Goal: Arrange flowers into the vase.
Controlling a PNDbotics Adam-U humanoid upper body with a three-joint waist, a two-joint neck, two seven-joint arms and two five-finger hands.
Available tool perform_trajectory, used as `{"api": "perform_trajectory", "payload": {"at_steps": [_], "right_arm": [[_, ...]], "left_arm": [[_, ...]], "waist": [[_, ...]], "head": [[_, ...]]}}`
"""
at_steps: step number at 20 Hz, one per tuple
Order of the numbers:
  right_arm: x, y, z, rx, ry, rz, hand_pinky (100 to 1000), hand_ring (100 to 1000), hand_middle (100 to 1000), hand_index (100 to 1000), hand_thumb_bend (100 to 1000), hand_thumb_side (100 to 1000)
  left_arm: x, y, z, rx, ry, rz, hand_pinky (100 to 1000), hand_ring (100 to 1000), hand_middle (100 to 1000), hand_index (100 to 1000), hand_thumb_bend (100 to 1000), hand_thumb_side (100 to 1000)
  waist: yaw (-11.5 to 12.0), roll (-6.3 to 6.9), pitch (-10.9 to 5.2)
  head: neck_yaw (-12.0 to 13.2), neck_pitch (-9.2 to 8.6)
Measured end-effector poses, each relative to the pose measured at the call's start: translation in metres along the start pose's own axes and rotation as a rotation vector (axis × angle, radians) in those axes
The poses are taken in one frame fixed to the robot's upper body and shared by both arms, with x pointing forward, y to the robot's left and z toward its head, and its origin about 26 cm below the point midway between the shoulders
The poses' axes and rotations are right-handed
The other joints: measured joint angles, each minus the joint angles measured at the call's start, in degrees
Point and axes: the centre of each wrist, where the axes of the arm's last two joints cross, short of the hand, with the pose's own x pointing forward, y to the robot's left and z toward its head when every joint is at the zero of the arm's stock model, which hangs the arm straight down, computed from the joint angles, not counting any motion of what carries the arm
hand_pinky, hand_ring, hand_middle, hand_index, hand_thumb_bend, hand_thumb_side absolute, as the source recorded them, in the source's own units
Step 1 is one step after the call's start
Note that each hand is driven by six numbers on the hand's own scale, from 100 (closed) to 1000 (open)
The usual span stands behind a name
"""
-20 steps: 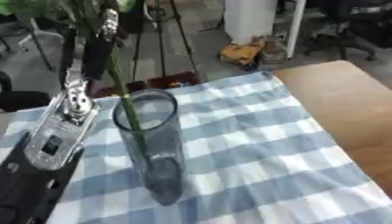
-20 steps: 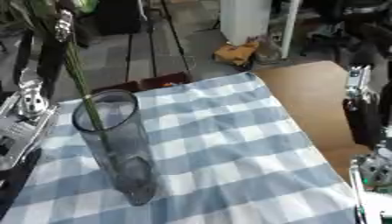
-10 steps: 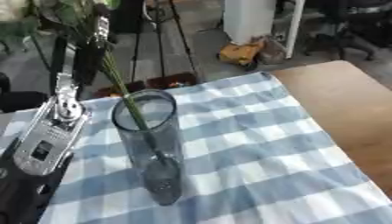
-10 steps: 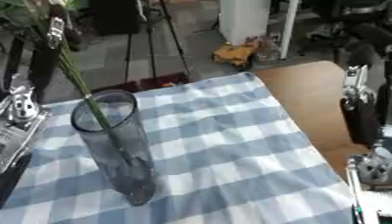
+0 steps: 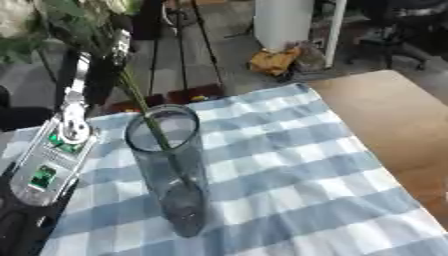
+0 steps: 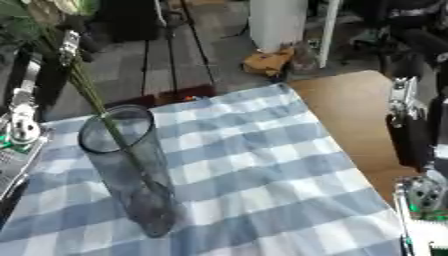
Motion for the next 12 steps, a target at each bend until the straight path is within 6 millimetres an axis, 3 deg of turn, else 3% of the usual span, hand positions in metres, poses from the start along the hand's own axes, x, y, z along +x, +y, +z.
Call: {"api": "perform_trajectory", "payload": {"at_steps": [12], "right_arm": [[0.0000, 0.0000, 0.0000, -0.006, 0.003, 0.001, 858, 827, 564, 812, 100, 913]], "left_arm": [[-0.0035, 0.0021, 0.0018, -0.190, 0.001, -0.114, 395, 681, 728, 674, 217, 1000]], "waist": [[0.02, 0.05, 0.00]], "head": [[-0.09, -0.08]]}}
